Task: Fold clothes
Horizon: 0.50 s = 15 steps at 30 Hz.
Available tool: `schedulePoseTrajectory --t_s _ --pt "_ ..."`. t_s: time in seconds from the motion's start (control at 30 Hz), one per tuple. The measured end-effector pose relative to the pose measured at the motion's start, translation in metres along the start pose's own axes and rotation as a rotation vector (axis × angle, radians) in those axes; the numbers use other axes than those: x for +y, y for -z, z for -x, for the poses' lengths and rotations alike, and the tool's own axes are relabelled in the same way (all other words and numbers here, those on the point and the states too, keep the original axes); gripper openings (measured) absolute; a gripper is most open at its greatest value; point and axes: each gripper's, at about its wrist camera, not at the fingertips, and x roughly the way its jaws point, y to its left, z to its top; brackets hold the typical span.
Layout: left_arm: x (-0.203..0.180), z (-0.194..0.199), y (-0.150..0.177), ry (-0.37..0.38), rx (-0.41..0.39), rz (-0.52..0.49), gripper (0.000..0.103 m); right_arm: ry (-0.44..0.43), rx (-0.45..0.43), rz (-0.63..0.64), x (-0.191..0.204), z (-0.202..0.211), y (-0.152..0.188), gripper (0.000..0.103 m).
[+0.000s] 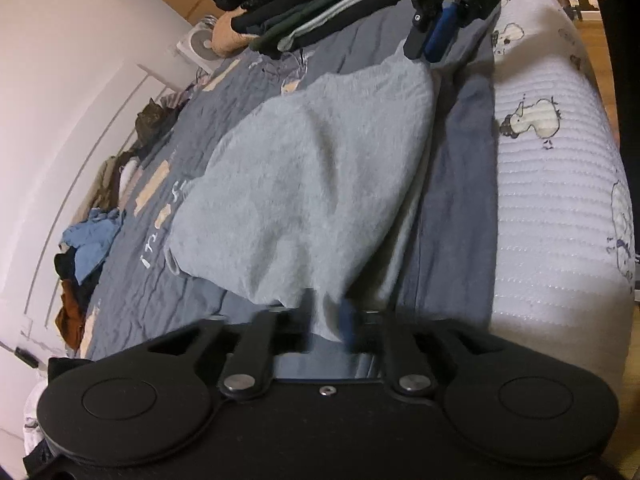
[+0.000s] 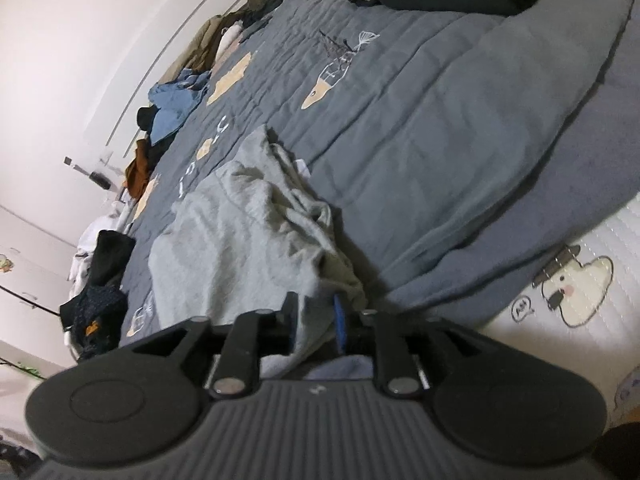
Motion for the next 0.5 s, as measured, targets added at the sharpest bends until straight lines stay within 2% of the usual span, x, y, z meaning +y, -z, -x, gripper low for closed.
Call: schedulePoseTrajectory --t_s 0.03,0.07,0.1,0.4,0.5 --pt "-0.002 0.001 0.0 0.002 -0.009 -0.007 0.06 -0.008 0.003 -0.001 0.0 0.002 0.0 0.03" --pt "-0.003 0.002 -0.001 0.003 -0.017 -0.014 0.06 -0.021 0.004 -0.005 0.0 0.002 0.001 0.038" --pt "-0.005 0.003 -0.001 0.005 -0.026 -0.022 0.06 -0.034 0.006 -0.009 0.0 0.002 0.002 0.042" --pt "-0.021 -0.012 -0.002 -0.015 -0.017 -0.082 0.06 -0.045 0.073 -0.049 0.0 -0.018 0.007 0.044" --pt "-0.019 -0.017 -0.001 -0.017 -0.003 -0.081 0.044 -0.034 0.072 -0.048 -0.001 -0.021 0.009 0.044"
